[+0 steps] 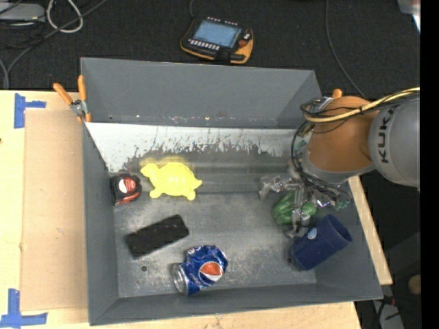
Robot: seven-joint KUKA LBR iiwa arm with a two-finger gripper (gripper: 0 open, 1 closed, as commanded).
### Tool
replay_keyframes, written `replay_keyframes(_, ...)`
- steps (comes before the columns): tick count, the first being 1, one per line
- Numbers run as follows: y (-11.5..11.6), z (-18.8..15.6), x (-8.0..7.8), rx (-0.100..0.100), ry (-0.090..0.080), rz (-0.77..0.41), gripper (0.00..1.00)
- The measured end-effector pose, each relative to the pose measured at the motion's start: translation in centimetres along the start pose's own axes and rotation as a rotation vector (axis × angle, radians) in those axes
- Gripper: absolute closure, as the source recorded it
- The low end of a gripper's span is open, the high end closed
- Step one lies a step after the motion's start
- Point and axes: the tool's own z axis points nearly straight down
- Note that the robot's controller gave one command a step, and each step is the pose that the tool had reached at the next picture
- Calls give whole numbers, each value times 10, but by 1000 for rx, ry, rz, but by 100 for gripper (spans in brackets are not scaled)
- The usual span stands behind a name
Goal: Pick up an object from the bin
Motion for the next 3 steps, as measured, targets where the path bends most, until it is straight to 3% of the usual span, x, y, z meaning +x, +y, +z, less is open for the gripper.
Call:
replay_keyframes(1,-43,-1,4,-1,2,-28,100)
replay_keyframes(2,-43,-2,4,-1,2,-27,100)
replay_keyframes(3,-40,-41,5,-6,8,-27,100)
